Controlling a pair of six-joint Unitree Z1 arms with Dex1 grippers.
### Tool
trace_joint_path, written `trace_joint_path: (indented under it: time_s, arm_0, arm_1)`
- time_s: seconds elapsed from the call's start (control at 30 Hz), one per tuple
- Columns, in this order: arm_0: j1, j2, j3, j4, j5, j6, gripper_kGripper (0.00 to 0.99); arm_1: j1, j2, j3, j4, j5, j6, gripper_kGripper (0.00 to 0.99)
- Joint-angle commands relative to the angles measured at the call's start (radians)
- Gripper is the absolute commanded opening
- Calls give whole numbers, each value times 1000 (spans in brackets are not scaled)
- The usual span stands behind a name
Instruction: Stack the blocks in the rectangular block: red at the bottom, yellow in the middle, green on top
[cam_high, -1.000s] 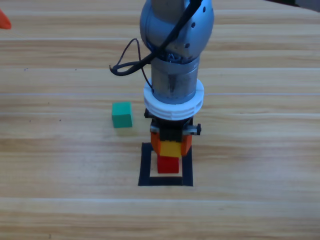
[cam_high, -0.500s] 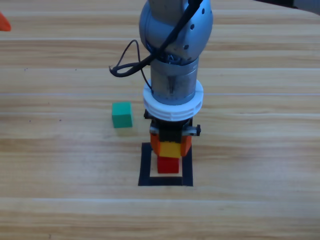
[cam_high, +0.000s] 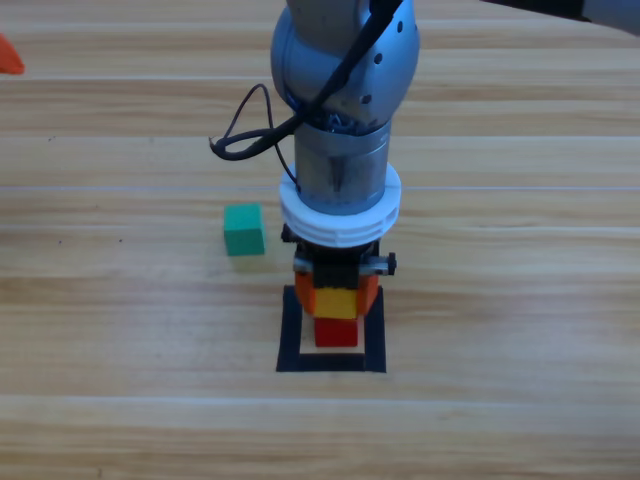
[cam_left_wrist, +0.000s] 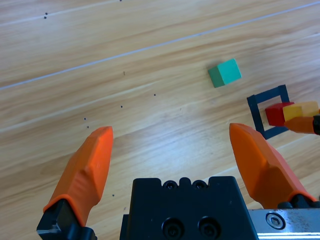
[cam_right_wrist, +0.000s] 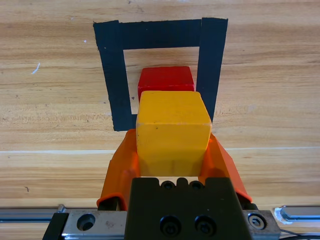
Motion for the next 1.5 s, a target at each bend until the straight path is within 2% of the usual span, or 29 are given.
trace_joint_path:
  time_s: [0.03,0.07,0.1,0.3,0.47,0.53,0.63,0.77,0.87,0.9,0.97,1.0,1.07,1.1,1.17,1.33,1.5]
  arm_0:
    - [-14,-10,21,-15,11,-16,990]
    - [-14,-10,21,-15,13,-16,990]
    - [-14,-12,21,-15,13,-17,990]
    - [-18,-14,19,-15,13,-20,990]
    - [-64,-9,-25,-15,44,-43,990]
    - [-84,11,-70,-8,54,-48,990]
    - [-115,75,-155,9,65,-60,990]
    - [-328,315,-502,241,254,-224,990]
    - [-463,471,-692,381,341,-385,990]
    - [-495,516,-726,410,355,-439,990]
    - [-554,591,-744,436,378,-553,990]
    - [-589,625,-744,439,393,-609,989]
    - [-644,687,-741,443,424,-711,985]
    - [-663,717,-741,443,430,-746,977]
    - [-686,770,-749,443,439,-801,973]
    - [-699,847,-766,443,470,-878,969]
    - [-686,908,-781,443,476,-878,957]
  arm_1:
    - [25,98,-22,9,1,-16,824]
    - [25,96,-24,9,0,-18,971]
    - [25,95,-25,9,0,-18,989]
    - [25,41,-27,9,-17,-36,990]
    - [25,-128,-24,9,-83,-64,990]
    - [25,-229,-27,9,-131,-108,990]
    - [31,-381,-28,9,-241,-229,989]
    - [29,-496,29,5,-353,-404,989]
    - [-4,-565,188,-46,-381,-502,989]
    - [-26,-612,295,-109,-378,-539,989]
    - [-61,-754,585,-325,-325,-625,989]
    - [-96,-867,785,-500,-244,-693,989]
    - [-162,-1109,1201,-908,-28,-857,986]
    - [-162,-1178,1302,-994,-9,-907,985]
    - [-159,-1241,1401,-1046,23,-983,985]
    - [-159,-1212,1455,-1055,138,-1121,985]
    - [-159,-1140,1451,-1051,176,-1173,985]
